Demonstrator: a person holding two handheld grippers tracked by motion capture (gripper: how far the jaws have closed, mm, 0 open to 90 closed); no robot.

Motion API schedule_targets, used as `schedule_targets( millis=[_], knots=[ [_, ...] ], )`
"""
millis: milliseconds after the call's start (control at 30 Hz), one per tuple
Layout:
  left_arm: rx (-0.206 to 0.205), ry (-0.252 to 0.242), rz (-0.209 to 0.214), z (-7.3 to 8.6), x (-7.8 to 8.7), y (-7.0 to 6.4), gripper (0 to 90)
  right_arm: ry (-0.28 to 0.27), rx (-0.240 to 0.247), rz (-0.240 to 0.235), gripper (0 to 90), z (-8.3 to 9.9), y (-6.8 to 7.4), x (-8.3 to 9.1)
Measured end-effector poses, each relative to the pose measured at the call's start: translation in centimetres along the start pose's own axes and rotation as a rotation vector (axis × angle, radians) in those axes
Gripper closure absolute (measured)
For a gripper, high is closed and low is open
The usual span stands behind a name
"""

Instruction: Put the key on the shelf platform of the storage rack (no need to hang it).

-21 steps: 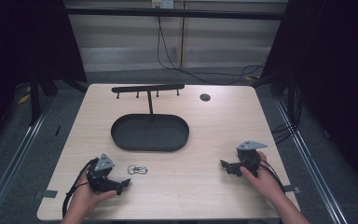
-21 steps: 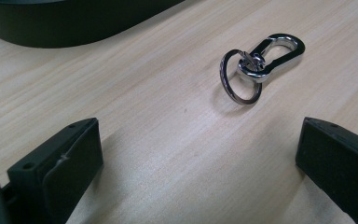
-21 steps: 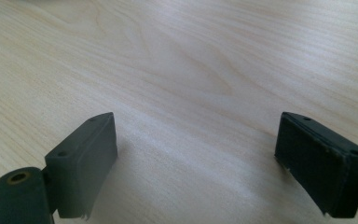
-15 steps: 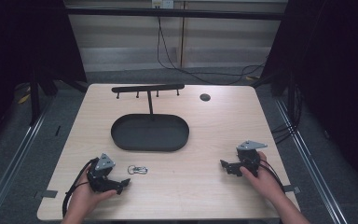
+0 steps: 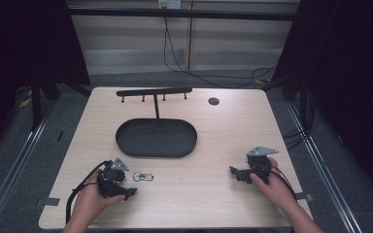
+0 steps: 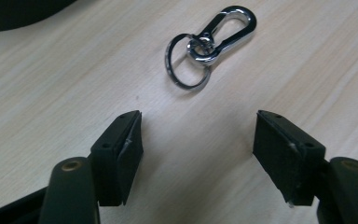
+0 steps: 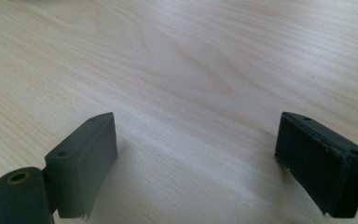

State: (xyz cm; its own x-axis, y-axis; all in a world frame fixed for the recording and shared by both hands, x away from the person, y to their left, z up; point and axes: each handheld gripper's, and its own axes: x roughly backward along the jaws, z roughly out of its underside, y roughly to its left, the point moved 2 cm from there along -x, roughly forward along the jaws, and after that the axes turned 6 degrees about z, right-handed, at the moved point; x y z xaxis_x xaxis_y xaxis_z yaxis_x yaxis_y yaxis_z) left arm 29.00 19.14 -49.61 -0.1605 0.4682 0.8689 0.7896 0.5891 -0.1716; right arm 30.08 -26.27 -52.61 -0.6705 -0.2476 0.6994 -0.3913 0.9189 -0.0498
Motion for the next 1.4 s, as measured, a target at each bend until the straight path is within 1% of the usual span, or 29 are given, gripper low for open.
schedule_targets(
  millis=[33,67,100,133,167,200,233,267,300,433,467,533,600,667,700,733,767,867,900,933,967,1067,1133,1200,1233,1300,1333,1367,1400],
  knots=[
    [0.004,0.037,0.012,-0.6,-0.1,0.0,33.4,0.0,0.0,0.0,12.2,0.0,0.0,0.0],
    [0.004,0.037,0.012,-0.6,-0.1,0.0,33.6,0.0,0.0,0.0,12.2,0.0,0.0,0.0],
    [0.005,0.062,0.016,-1.1,-0.3,0.0,33.7,-0.002,0.002,0.0,12.2,0.0,0.0,0.0],
    [0.005,0.062,0.016,-1.1,-0.3,0.0,34.0,-0.002,0.002,0.0,12.2,0.0,0.0,0.0],
    [0.018,0.066,0.022,-1.5,-0.4,0.1,34.2,0.001,-0.001,0.0,12.2,0.0,0.0,0.0],
    [0.014,0.071,0.02,-1.7,-0.5,0.2,34.7,-0.002,0.002,0.0,12.2,0.0,0.0,0.0],
    [0.013,0.083,0.02,-1.9,-0.5,0.2,36.6,0.0,0.0,0.0,12.2,0.0,0.0,0.0],
    [0.013,0.083,0.02,-1.9,-0.5,0.2,38.7,0.0,0.0,0.0,12.2,0.0,0.0,0.0],
    [0.02,0.095,0.011,-2.2,-0.4,0.4,40.0,-0.002,0.002,0.0,12.2,0.0,0.0,0.0],
    [0.034,0.081,0.019,-2.6,-0.3,0.5,45.1,0.0,-0.001,0.0,12.2,0.0,0.0,0.0],
    [0.031,0.096,0.021,-2.9,-0.2,0.7,46.5,0.0,0.0,0.0,12.2,0.0,0.0,0.0],
    [0.034,0.099,0.021,-3.0,-0.3,0.7,47.8,0.0,0.0,0.0,12.2,0.0,0.0,0.0],
    [0.023,0.118,0.021,-3.4,-0.4,0.8,48.9,-0.001,0.002,0.0,12.2,0.0,0.0,0.0],
    [0.025,0.121,0.022,-3.7,-0.4,0.8,52.2,-0.002,0.002,0.0,12.2,0.0,0.0,0.0],
    [0.021,0.135,0.032,-4.0,-0.6,0.7,54.3,-0.002,0.003,0.0,12.2,0.0,0.0,0.0],
    [0.021,0.135,0.032,-4.0,-0.6,0.7,55.1,-0.002,0.003,0.0,12.2,0.0,0.0,0.0],
    [0.015,0.147,0.029,-4.2,-0.6,0.7,55.4,-0.002,0.002,0.0,12.2,0.0,0.0,0.0],
    [0.012,0.162,0.026,-4.6,-0.8,0.6,59.2,0.0,0.0,0.0,12.2,0.0,0.0,0.0],
    [0.016,0.161,0.026,-4.7,-0.8,0.6,62.4,0.0,0.0,0.0,12.2,0.0,0.0,0.0],
    [0.016,0.161,0.026,-4.7,-0.8,0.6,64.0,-0.001,0.0,0.0,12.2,0.0,0.0,0.0],
    [0.011,0.177,0.034,-4.8,-0.9,0.6,66.4,-0.001,0.001,0.0,12.2,0.0,0.0,0.0],
    [0.017,0.186,0.04,-4.7,-0.9,0.7,72.2,-0.001,0.0,0.0,12.2,0.0,0.0,0.0],
    [0.029,0.178,0.039,-4.7,-0.9,0.7,76.3,-0.003,0.004,0.0,12.2,0.0,0.0,0.0],
    [0.03,0.176,0.046,-4.7,-0.8,0.7,81.8,-0.002,0.002,0.0,12.2,0.0,0.0,0.0],
    [0.04,0.177,0.06,-4.8,-0.7,0.7,84.7,-0.002,0.002,0.0,12.2,0.0,0.0,0.0],
    [0.04,0.181,0.07,-4.8,-0.6,0.7,86.6,0.0,-0.001,0.0,12.2,0.0,0.0,0.0],
    [0.04,0.181,0.07,-4.8,-0.6,0.7,88.7,0.0,-0.001,0.0,12.2,0.0,0.0,0.0],
    [0.038,0.188,0.05,-4.9,-0.6,0.6,88.8,-0.001,0.001,0.0,12.2,0.0,0.0,0.0],
    [0.038,0.188,0.05,-4.9,-0.6,0.6,88.9,-0.001,0.001,0.0,12.2,0.0,0.0,0.0]
  ],
)
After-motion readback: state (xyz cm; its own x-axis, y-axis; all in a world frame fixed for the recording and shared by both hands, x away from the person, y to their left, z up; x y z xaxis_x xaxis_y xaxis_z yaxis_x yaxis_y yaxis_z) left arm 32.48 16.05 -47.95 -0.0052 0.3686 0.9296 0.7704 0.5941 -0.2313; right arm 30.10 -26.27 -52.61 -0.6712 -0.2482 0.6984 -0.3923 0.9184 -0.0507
